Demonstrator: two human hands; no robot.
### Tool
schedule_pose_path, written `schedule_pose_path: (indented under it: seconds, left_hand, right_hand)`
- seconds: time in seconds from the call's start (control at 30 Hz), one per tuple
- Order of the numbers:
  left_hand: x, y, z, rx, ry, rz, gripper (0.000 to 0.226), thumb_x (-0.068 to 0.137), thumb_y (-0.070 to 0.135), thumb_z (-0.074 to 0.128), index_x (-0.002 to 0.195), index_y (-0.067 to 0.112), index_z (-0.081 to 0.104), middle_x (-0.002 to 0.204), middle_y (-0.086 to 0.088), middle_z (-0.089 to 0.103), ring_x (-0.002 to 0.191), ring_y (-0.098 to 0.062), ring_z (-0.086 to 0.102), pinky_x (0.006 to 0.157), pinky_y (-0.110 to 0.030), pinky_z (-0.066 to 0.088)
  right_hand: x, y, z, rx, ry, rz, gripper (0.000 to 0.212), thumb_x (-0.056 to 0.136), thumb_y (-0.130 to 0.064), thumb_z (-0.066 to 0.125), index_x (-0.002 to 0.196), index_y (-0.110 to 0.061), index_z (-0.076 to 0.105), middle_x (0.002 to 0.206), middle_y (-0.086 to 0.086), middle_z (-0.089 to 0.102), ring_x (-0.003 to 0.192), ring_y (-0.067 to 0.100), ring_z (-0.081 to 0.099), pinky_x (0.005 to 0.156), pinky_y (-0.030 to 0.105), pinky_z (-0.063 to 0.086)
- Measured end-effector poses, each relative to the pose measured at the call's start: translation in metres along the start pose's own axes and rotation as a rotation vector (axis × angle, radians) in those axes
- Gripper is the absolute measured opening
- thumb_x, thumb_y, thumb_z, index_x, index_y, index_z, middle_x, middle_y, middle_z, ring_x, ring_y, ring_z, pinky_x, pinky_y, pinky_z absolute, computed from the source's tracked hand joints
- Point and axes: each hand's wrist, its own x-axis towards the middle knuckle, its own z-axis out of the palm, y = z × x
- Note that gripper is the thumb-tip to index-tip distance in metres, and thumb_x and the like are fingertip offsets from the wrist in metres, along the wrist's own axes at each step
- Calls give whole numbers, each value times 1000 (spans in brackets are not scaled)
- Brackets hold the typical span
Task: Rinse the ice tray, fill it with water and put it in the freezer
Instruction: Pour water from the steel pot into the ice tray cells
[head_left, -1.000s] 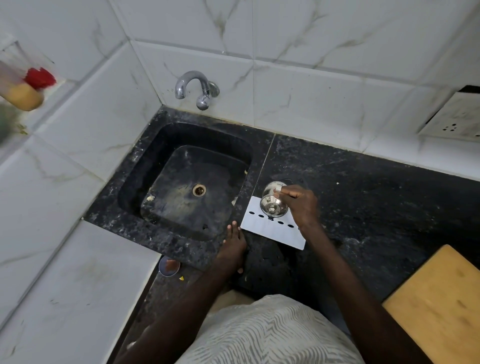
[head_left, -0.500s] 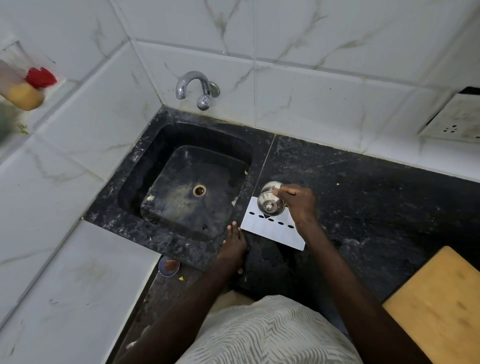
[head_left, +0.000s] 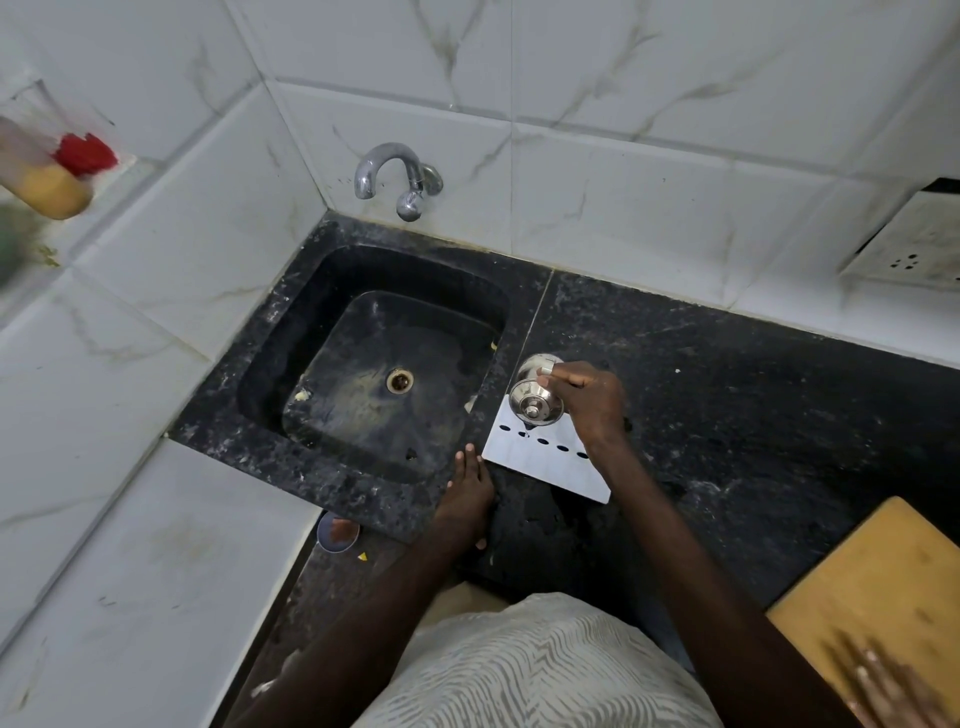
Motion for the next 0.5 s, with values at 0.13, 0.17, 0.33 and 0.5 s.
schedule_pose_path:
  seconds: [0.13,0.17,0.33,0.5]
  left_hand:
    - [-1,-1,1,19,8,3,139,65,5,93,159,-7,-9,167,-25,-22,157,-43,-12,123,-56,25]
    - [-1,0,1,20,8,2,139,66,5,93,159,-7,-9,167,-25,-22,157,-43,-12,123,-56,25]
    - [0,0,1,16,-4,0,140,64,5,94,158,-8,-10,166,-25,-23,156,-43,-12,122,-57,26]
    - [-1,2,-2,-14,-14,-8,139,65,1,93,158,-8,-11,166,-24,-24,156,-42,-14,124,-57,24]
  right_hand:
    - [3,1,1,-5,-10,-7,16,79,-9,86,94,-13,83,96,-5,77,91,18,74,87,49,60]
    - [3,1,1,-6,-10,-3,16,79,-10,86,94,-14,83,96,-5,77,91,17,74,86,49,60]
    - [6,0,4,105,13,103,16,77,-16,89,87,-26,82,95,-5,79,90,18,75,87,49,61]
    - [9,-2,13,179,46,197,19,75,-11,89,93,-11,83,94,2,80,86,23,75,85,55,61]
